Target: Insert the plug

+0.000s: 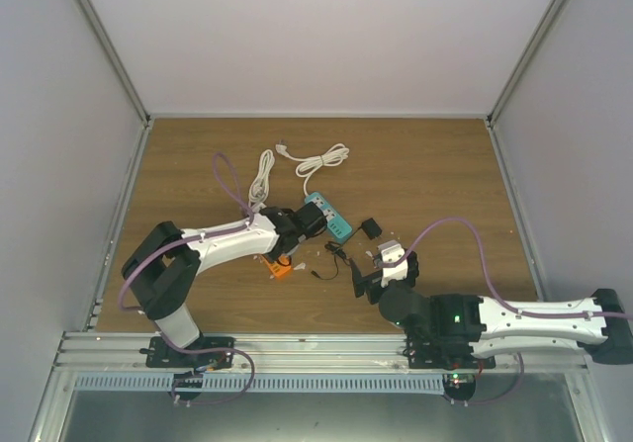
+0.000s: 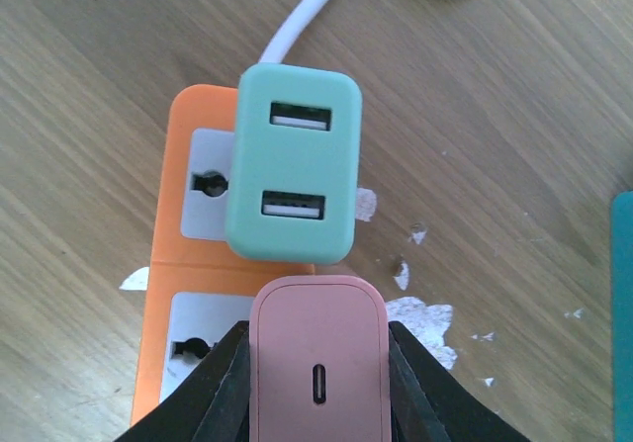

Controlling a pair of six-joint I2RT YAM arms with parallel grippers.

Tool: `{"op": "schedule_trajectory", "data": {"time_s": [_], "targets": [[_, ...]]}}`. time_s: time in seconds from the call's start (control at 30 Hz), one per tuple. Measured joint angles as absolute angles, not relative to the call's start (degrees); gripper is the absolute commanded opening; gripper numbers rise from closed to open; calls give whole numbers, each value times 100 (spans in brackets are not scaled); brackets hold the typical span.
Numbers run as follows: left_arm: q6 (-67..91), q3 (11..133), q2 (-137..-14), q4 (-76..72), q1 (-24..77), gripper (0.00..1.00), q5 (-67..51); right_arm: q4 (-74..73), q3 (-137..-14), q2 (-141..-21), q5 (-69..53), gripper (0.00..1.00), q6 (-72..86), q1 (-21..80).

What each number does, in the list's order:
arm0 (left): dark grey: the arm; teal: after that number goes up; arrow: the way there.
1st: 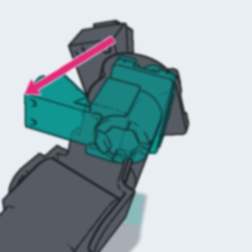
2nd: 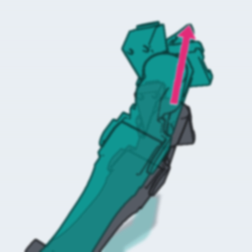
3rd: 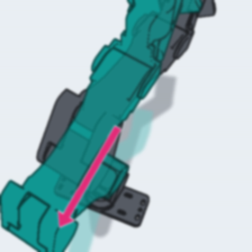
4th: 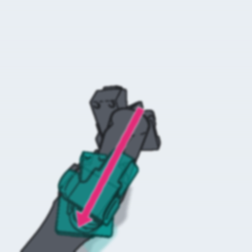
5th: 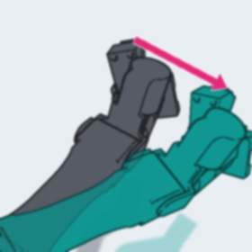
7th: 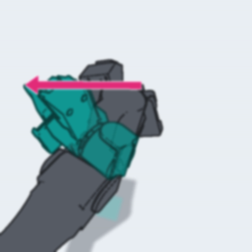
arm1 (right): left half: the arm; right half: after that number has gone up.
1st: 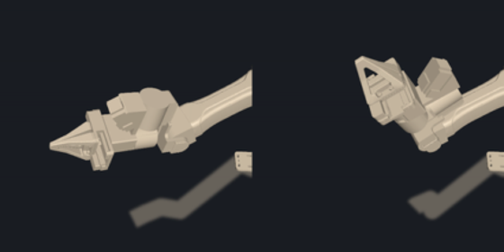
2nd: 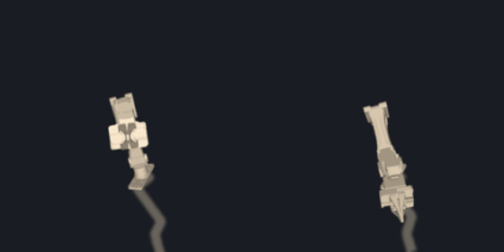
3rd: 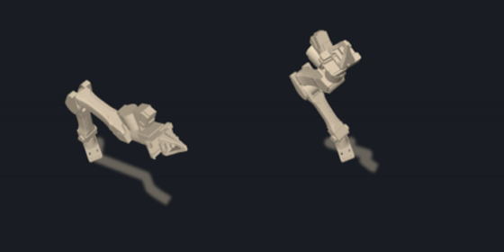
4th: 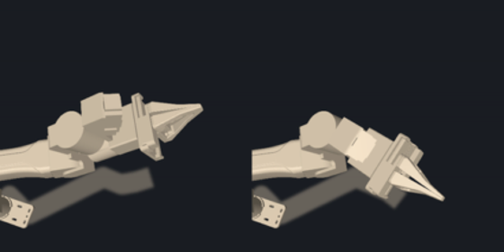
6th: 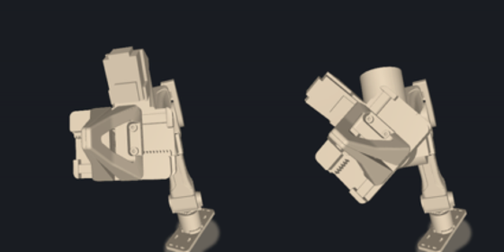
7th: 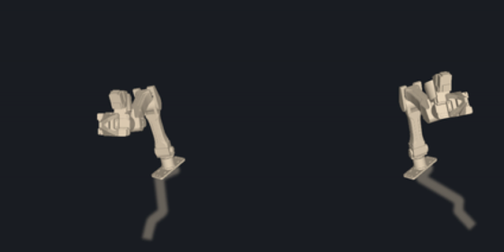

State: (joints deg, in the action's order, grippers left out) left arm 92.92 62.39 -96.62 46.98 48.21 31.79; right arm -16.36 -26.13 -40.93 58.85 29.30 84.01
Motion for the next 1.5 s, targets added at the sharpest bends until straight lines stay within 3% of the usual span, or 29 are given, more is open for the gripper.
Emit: {"op": "schedule_trajectory", "data": {"time_s": [0.83,1.5], "targets": [[9317,6158,-8619,5793,4823,0,3402,-1634,-2613,-4093,5841,100,2897,8401],[7819,5336,-8315,4901,4823,0,3511,-1627,-2613,-4261,5841,100,2895,8401]]}}
